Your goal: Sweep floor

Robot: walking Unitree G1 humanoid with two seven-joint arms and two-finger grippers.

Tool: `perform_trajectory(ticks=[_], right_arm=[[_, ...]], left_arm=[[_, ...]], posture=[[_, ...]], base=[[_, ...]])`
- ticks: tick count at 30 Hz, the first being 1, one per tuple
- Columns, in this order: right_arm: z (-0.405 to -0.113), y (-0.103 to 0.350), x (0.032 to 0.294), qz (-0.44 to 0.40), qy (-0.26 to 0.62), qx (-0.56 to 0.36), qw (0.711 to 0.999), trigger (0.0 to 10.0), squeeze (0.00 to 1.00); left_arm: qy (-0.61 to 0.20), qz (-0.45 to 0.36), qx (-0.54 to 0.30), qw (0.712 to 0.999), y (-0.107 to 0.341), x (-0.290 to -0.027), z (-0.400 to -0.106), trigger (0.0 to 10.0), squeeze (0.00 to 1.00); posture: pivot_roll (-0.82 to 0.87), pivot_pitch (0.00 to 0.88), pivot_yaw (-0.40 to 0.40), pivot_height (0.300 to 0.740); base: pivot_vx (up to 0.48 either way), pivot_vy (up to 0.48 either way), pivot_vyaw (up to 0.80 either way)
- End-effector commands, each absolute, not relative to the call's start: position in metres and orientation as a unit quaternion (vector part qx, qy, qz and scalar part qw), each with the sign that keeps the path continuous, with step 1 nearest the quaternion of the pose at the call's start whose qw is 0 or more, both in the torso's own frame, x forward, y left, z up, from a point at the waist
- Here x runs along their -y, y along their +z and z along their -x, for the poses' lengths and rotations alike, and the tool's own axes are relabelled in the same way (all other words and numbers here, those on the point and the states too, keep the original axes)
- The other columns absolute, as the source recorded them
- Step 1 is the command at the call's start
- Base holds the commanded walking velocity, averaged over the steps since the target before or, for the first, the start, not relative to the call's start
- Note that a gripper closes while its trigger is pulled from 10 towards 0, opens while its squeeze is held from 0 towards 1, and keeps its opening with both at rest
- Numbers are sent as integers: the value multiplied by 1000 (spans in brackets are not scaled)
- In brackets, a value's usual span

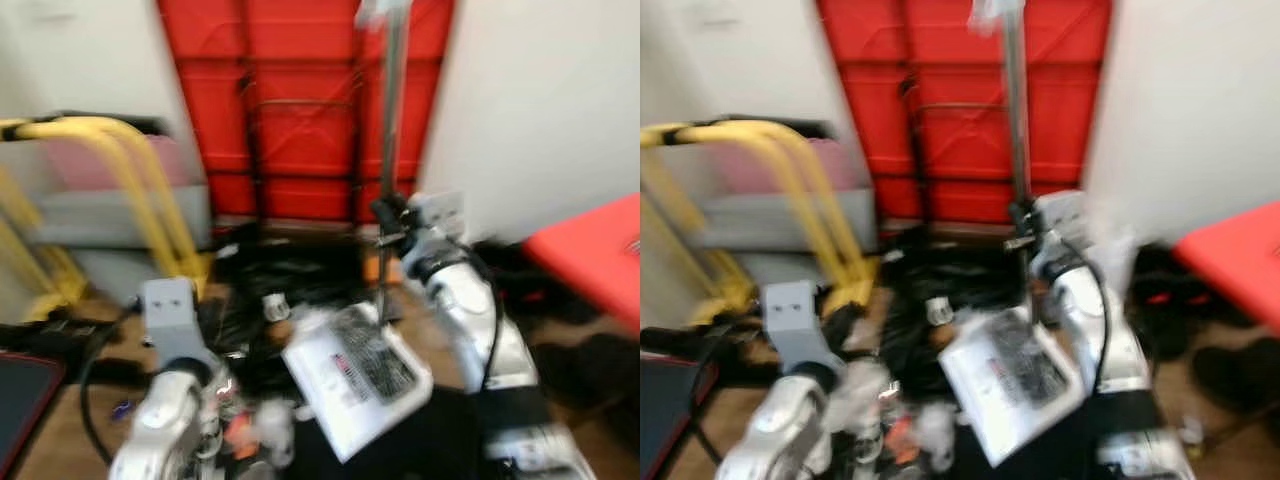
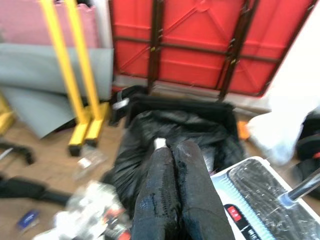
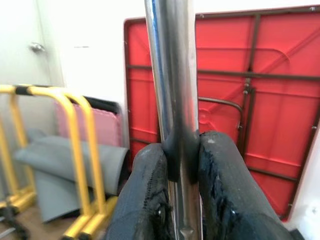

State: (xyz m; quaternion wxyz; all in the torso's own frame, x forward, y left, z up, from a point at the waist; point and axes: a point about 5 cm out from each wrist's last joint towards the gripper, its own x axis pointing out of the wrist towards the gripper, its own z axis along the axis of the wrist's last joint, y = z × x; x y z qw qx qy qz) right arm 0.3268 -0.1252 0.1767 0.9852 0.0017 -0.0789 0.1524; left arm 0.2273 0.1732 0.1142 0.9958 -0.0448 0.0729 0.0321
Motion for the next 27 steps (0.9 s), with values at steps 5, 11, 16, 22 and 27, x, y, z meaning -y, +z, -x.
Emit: perform_trajectory(ticks=[5,11,16,22,27], right_arm=[[-328,198,126,1,144,124,982,10000,0],[-332,196,130,21,109,113,987,10000,0],[-334,195,131,25,102,106,989,10000,0],[-334,194,130,26,99,103,989,10000,0],[-335,193,132,27,89,101,991,10000,0]], left_arm=[[3,43,-68,997,118,-170,-230,10000,0],[10,45,-55,997,120,-173,-230,10000,0],[7,35,-49,998,122,-173,-230,10000,0],[1,31,-44,999,123,-172,-229,10000,0],[1,31,-44,999,123,-172,-228,10000,0]], posture=[[-25,0,-20,740],[-24,0,-22,740],[-25,0,-21,740],[-25,0,-22,740],[-25,0,-22,740]], base=[[-298,0,0],[-95,0,0],[0,0,0],[0,0,0],[0,0,0]])
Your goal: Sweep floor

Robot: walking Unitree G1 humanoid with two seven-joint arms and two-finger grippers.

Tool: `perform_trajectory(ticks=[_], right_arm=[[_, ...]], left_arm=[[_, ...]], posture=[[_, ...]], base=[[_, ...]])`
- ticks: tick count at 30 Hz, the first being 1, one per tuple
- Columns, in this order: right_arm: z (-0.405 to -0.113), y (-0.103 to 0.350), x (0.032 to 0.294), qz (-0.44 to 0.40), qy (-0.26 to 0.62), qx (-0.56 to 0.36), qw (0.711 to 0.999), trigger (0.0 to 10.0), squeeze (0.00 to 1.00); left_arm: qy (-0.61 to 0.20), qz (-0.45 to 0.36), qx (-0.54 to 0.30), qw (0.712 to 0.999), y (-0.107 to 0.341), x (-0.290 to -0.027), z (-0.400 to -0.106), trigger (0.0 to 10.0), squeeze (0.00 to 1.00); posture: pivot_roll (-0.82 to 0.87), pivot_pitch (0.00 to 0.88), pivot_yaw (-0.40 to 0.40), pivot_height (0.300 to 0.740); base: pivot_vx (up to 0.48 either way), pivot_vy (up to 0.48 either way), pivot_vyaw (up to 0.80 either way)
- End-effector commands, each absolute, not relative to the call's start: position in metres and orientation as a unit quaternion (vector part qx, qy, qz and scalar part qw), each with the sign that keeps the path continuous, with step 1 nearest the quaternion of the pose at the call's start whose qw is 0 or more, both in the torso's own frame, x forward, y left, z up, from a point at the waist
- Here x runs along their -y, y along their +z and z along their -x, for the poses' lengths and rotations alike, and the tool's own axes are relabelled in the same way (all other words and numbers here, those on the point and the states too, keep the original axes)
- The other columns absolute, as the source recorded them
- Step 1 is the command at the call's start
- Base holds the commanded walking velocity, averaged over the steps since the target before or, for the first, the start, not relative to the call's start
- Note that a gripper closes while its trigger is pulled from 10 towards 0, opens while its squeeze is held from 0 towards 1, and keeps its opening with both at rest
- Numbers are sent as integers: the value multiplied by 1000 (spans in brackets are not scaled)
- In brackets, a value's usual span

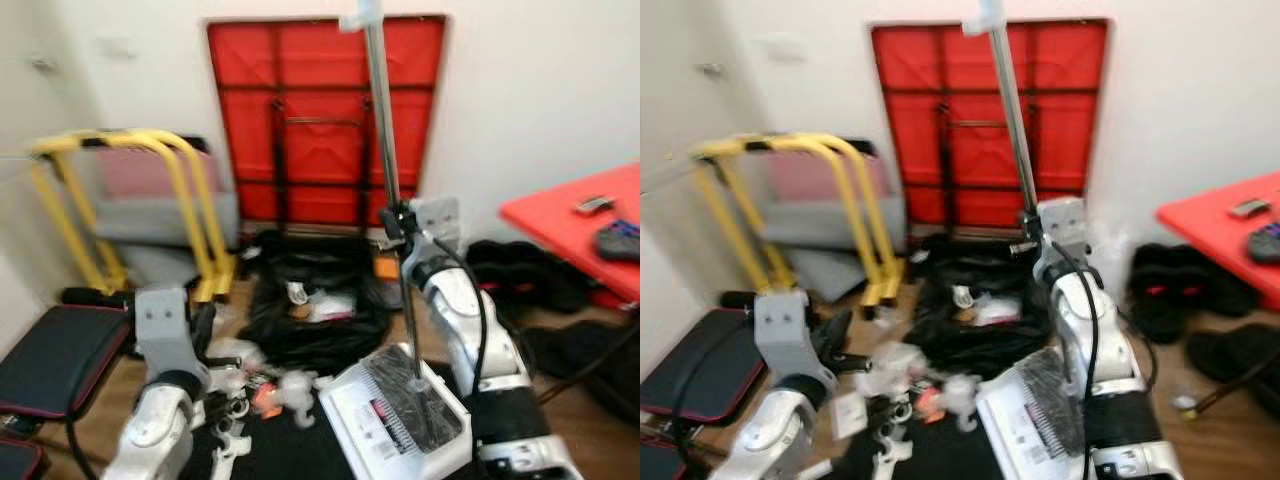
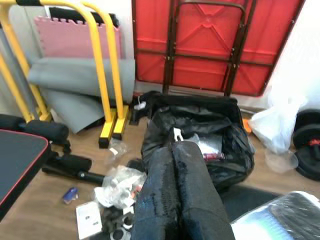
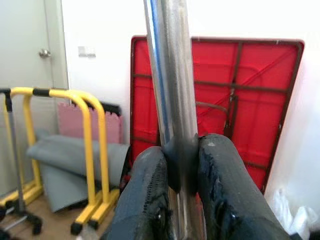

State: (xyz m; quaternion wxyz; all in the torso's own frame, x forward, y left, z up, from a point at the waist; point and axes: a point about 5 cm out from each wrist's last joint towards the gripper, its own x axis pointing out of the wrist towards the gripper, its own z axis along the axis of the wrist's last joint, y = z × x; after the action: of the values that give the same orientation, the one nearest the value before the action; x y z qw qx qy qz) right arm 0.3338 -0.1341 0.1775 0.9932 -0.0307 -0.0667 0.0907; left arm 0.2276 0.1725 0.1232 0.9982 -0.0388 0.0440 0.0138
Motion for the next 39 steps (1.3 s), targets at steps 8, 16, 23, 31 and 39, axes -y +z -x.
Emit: perform_trajectory(ticks=[8,16,23,31,39], right_arm=[[-337,193,134,33,68,102,992,10000,0],[-339,193,136,40,47,102,993,10000,0],[-339,194,136,41,45,103,993,10000,0],[-339,195,135,38,49,110,992,10000,0],[-338,193,131,32,63,102,992,10000,0]], left_arm=[[-2,31,-43,999,123,-172,-227,10000,0],[-5,30,-43,999,123,-172,-226,10000,0],[-6,30,-44,999,123,-172,-226,10000,0],[-11,31,-41,999,124,-171,-225,10000,0],[-20,31,-37,999,125,-169,-225,10000,0]], posture=[[-23,0,-23,740],[-22,0,-21,740],[-22,0,-21,740],[-23,0,-22,740],[-23,0,-22,740]], base=[[0,0,0],[0,0,0],[0,0,0],[0,0,0],[207,0,-400]])
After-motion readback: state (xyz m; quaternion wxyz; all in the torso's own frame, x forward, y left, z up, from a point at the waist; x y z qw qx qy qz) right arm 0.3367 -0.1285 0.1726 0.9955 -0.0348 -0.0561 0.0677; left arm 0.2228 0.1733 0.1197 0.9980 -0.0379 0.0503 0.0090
